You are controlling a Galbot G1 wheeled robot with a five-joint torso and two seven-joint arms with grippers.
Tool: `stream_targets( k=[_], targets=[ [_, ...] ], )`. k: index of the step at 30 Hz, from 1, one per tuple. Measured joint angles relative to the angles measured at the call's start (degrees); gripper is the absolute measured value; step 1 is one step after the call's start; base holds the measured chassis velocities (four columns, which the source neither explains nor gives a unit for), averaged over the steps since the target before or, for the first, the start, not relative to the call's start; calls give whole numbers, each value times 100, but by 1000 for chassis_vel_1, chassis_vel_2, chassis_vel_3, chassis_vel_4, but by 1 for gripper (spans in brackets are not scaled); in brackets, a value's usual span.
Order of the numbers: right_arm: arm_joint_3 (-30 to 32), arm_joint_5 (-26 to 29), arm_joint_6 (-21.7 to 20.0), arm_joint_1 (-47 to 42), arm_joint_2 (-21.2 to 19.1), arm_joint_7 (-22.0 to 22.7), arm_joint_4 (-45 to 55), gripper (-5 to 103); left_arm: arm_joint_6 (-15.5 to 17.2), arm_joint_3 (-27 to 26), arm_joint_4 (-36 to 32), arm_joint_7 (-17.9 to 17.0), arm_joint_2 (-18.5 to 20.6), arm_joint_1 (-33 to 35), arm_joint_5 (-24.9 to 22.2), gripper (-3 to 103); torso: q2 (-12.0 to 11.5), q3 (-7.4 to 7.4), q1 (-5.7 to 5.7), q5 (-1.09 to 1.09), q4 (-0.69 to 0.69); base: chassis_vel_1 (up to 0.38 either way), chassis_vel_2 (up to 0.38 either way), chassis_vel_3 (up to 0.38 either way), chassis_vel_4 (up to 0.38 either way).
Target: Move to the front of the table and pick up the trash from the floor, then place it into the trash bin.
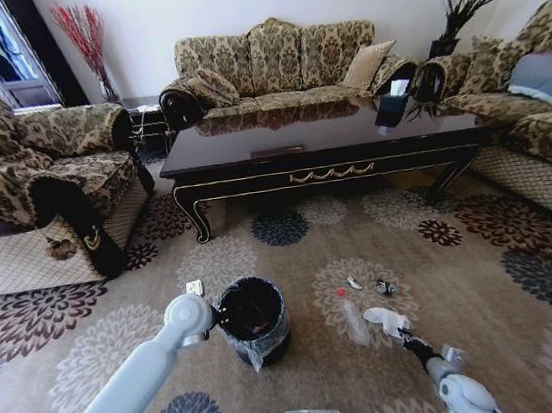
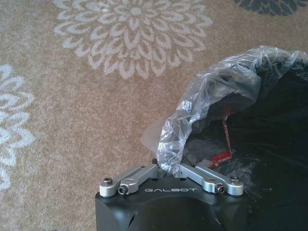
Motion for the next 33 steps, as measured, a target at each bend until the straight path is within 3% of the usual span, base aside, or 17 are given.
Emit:
stream_targets(
  k=[11,22,33],
  targets=[
    [133,1,212,-170,7,-76,368,0,0,-26,-52,21,25,30,33,0,0,0,0,0,0,0,0,0,0],
    [645,-310,635,-835,-306,-242,1744,0,0,163,-93,59,33,-226,33,0,0,0,0,1,0,0,0,0,0],
    [1197,-280,629,-1826,-756,-275,3871,0,0,783,128,64,-249,-809,56,0,0,0,0,0,0,0,0,0,0]
  ],
)
